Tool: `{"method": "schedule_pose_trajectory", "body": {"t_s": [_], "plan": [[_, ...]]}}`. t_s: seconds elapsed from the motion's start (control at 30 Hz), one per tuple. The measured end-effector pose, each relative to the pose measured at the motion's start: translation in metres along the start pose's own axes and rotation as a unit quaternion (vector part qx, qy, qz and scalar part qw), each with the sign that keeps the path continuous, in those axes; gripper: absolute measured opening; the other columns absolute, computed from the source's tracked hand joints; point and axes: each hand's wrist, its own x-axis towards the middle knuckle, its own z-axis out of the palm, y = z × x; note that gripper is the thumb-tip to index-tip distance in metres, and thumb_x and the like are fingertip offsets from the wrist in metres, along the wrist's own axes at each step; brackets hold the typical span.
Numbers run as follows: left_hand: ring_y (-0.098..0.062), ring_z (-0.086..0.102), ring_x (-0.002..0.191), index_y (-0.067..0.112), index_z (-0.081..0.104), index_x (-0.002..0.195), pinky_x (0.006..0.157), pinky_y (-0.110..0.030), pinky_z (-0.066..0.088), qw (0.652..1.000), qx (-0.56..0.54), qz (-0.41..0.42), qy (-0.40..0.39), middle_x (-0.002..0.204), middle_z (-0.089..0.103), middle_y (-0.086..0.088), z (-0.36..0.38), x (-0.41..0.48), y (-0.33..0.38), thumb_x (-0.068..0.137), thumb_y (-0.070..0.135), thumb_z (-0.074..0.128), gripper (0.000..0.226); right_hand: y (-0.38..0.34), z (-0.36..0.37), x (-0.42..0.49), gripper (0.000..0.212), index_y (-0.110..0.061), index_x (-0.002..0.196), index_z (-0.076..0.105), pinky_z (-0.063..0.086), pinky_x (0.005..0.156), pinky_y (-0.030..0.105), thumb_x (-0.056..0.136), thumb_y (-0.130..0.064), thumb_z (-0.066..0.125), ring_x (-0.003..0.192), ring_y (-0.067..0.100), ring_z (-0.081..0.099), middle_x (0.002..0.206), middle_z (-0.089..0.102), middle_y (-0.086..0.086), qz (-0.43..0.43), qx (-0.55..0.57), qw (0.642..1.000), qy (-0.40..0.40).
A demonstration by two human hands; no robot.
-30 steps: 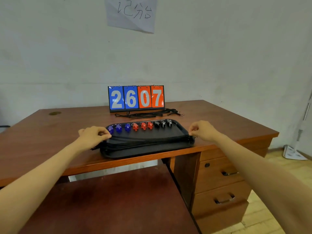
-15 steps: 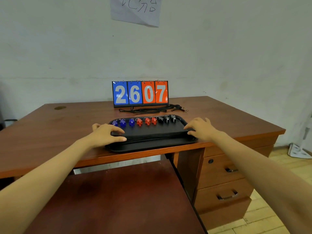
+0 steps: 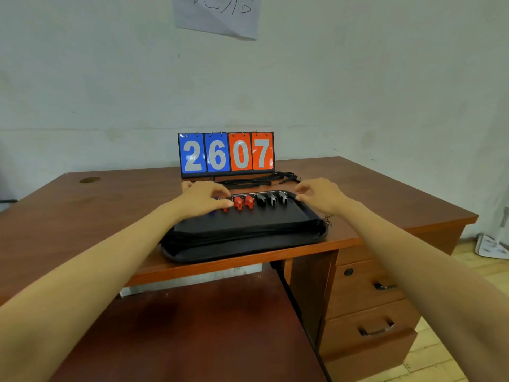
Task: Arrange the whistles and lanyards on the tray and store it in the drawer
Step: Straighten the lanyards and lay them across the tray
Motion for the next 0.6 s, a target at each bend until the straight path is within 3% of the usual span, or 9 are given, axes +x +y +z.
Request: {"method": "schedule_pose_trajectory", "body": {"t_s": [0.23,0.4,0.6], "plan": [[-0.019,0.047,0.12,0.026,0.057,0.12,0.107,-0.045,0.018,0.999,0.018,0.001,-0.027,0.126,0.058,0.003,0.023,0.113,0.001,0.092,0.046,0.046,0.037,0.023,0.003,0.085,0.032,-0.021,0.126,0.056,0.043,0.102,0.046,0.096,-0.02,0.045,0.118,0.024,0.054,0.131,0.058,0.005,0.012,-0.015,0.999,-0.039],[-0.019,0.045,0.125,0.023,0.055,0.126,0.111,-0.05,0.021,0.997,0.026,-0.013,-0.077,0.133,0.054,0.001,0.052,0.178,-0.021,0.095,0.035,0.046,0.035,0.034,0.028,0.142,0.043,-0.024,0.134,0.049,0.037,0.106,0.046,0.096,-0.007,0.037,0.125,0.027,0.047,0.139,0.049,0.005,-0.001,-0.108,0.986,-0.129],[-0.02,0.043,0.127,0.021,0.05,0.132,0.107,-0.043,0.021,0.992,0.057,-0.01,-0.112,0.135,0.052,0.002,0.084,0.208,-0.034,0.092,0.034,0.052,0.042,0.035,0.063,0.187,0.052,-0.031,0.139,0.04,0.037,0.102,0.045,0.094,-0.006,0.034,0.126,0.028,0.045,0.141,0.046,0.006,-0.027,-0.168,0.973,-0.158]]}}
